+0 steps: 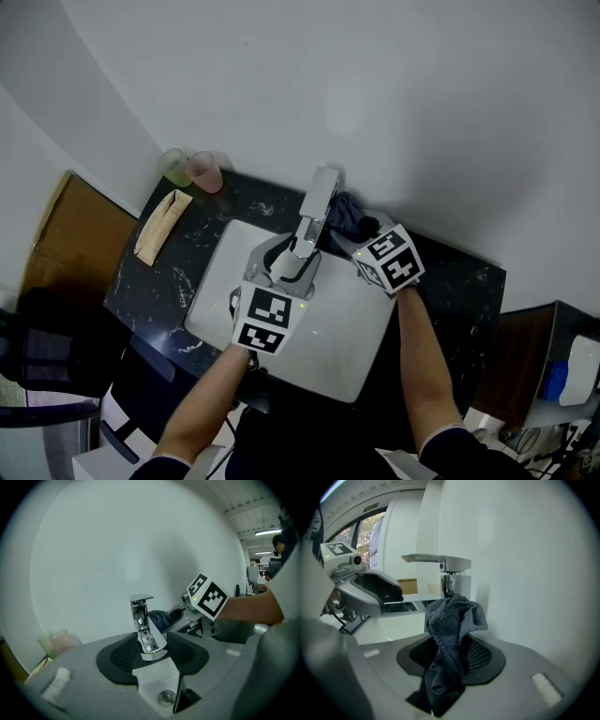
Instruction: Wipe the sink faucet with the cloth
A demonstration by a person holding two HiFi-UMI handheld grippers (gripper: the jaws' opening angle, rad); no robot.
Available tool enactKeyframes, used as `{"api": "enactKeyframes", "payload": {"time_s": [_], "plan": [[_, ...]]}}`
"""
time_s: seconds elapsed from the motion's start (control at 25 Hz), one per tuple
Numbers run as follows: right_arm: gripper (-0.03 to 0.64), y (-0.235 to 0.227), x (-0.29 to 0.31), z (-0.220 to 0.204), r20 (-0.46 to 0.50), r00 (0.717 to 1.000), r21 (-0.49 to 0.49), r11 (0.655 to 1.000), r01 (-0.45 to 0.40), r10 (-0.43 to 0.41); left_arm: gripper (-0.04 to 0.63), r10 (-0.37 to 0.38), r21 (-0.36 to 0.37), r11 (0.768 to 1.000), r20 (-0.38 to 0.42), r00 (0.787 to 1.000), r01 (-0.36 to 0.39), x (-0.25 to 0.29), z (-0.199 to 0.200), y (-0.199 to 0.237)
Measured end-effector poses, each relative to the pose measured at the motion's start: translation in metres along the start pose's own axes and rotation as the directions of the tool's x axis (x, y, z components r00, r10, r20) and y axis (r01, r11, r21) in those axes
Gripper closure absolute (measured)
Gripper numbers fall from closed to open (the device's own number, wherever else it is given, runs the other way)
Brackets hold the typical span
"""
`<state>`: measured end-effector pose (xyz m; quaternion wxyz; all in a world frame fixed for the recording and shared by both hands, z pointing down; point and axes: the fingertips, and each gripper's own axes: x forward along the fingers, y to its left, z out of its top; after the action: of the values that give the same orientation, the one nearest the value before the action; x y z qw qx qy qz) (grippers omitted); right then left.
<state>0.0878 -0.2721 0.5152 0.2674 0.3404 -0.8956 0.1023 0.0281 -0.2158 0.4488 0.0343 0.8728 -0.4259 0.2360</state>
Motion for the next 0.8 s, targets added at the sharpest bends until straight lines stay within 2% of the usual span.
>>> {"api": "enactKeyframes", "payload": {"time_s": [0.08, 0.12, 0.52, 0.64, 0.8], "plan": [[0.503, -0.004, -0.002, -0.001, 0.002, 1.000, 0.004, 1.000, 0.017, -0.017, 0.396, 0.002, 0.000, 1.000, -0.001, 1.000, -0.002, 0.000, 0.000, 0.000], [0.514, -0.004, -0.002, -0.001, 0.001, 1.000, 0.003, 1.000, 0.020, -0.020, 0.396, 0.003, 0.000, 1.000, -0.001, 1.000, -0.003, 0.000, 0.000, 0.000], [0.537, -0.003, 0.018, -0.008, -0.067, 0.997, -0.041, 0.999, 0.023, -0.025, 0.396, 0.007, 0.007, 1.000, -0.012, 1.000, -0.006, 0.000, 0.000, 0.000], [0.538, 0.002, 0.010, 0.000, -0.035, 0.999, -0.017, 1.000, -0.008, 0.007, 0.396, 0.004, 0.010, 1.000, -0.016, 1.000, -0.004, 0.001, -0.001, 0.000], [0.538, 0.002, -0.009, 0.028, 0.055, 0.998, -0.016, 1.000, -0.011, 0.012, 0.396, 0.008, 0.012, 1.000, -0.021, 1.000, -0.007, 0.001, -0.001, 0.000]]}}
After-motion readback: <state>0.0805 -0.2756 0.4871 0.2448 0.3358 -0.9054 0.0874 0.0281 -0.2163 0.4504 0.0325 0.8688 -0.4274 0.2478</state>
